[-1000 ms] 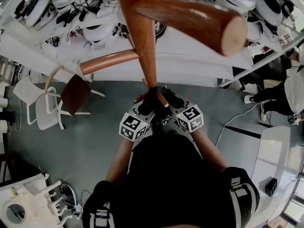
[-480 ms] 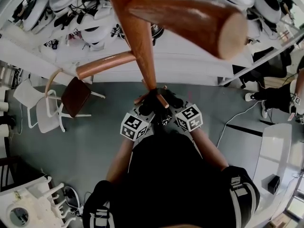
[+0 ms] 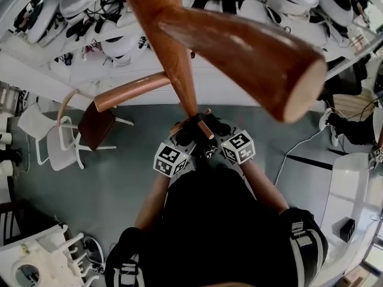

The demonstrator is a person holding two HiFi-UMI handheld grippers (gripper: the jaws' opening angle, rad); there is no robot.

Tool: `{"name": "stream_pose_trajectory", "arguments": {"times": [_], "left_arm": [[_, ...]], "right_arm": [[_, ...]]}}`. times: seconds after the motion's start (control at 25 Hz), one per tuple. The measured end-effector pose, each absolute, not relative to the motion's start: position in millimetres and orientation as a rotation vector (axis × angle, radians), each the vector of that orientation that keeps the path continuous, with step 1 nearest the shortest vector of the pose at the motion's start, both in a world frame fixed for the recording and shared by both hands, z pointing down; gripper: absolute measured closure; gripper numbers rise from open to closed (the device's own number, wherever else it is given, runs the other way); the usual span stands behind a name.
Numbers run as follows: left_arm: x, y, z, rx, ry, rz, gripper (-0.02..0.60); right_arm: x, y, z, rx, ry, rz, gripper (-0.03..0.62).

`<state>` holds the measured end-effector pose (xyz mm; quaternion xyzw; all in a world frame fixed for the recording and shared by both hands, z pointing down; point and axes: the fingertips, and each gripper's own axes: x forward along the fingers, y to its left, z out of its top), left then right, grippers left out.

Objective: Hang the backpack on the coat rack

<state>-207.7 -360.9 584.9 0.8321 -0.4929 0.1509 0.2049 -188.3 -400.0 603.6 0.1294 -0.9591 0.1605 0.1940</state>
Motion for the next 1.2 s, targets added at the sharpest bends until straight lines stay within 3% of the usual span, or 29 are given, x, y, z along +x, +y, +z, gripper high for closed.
{"name": "stream_pose_trajectory", "arguments": {"times": [0.6, 0.92, 1.2], "left_arm": [[-210.3, -362.1, 591.4, 2.314, -1.4, 0.373, 0.459], [-209.6, -363.0, 594.0, 2.286, -1.457, 0.41, 0.379], [-211.5, -356.7, 594.3, 2.233, -1.545, 0.432, 0.353]], "right_arm": [[-187.9, -403.2, 612.0, 0.361, -2.701, 0.434, 0.49], [-172.7, -407.5, 611.4, 0.377, -2.678, 0.408, 0.409], [-155.9, -401.9, 604.5, 0.337, -2.704, 0.387, 0.399]]}}
